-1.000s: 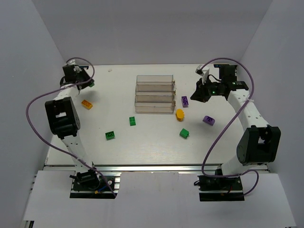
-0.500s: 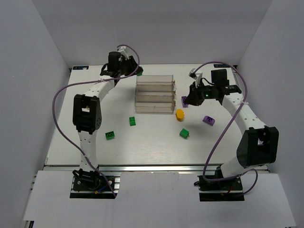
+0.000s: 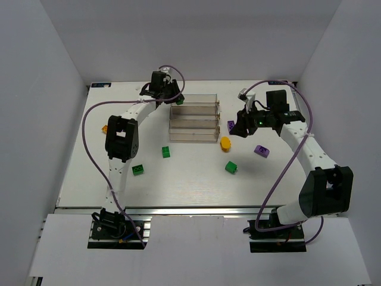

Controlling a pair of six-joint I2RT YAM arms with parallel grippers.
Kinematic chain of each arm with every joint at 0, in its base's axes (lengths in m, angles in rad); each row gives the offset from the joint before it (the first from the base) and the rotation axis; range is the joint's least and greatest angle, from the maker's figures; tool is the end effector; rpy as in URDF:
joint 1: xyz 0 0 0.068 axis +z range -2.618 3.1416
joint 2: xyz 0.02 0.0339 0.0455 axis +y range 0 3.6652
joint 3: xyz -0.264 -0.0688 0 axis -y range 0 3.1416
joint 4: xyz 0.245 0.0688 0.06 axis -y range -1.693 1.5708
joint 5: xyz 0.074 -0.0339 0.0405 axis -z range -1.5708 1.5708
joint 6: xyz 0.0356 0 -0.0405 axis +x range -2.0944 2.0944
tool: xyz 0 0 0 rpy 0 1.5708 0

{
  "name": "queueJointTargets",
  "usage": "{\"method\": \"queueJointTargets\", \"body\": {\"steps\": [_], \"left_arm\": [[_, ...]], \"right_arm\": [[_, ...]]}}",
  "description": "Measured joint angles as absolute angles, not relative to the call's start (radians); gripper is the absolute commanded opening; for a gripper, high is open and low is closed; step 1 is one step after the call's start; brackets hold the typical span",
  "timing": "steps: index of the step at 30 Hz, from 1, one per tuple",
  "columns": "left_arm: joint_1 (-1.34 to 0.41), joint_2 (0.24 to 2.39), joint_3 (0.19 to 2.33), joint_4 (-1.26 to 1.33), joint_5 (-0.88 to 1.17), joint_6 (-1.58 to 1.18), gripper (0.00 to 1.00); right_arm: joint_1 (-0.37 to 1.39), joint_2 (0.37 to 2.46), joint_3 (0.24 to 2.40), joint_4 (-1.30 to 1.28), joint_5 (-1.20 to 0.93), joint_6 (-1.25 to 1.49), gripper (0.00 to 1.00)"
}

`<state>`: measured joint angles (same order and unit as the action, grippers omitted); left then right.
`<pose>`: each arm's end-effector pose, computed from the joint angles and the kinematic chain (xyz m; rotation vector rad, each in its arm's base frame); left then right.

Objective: Sort the legos into containers by color

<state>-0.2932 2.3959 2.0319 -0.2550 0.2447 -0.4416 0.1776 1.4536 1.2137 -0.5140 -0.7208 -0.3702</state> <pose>0.5266 -0.1680 0.1985 -0.0246 2.2515 -0.6739 0.3057 0.0787 0.3068 -0.9283 1.9947 0.7242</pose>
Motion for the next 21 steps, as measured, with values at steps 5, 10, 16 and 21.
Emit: {"method": "queueJointTargets", "body": {"steps": [5, 10, 16, 21], "left_arm": [[-0.298, 2.400, 2.049, -0.279, 0.224, -0.439, 0.60], [-0.299, 2.395, 2.078, -0.261, 0.222, -0.443, 0.66], [-0.298, 2.323, 2.025, -0.258, 0.223, -0.456, 0.52], [-0.291, 2.020, 1.689, -0.238, 0.220, -0.483, 0.25]], "right_arm": [[0.190, 1.454, 1.214, -0.523, -0.728, -0.403, 0.67], [0.223, 1.460, 1.215, -0.558, -0.781, -0.487, 0.74], [0.292, 1.491, 1.215, -0.597, -0.820, -0.612, 0.74], [0.346, 1.534, 1.209, -0.642, -0.779, -0.722, 0.76]]}}
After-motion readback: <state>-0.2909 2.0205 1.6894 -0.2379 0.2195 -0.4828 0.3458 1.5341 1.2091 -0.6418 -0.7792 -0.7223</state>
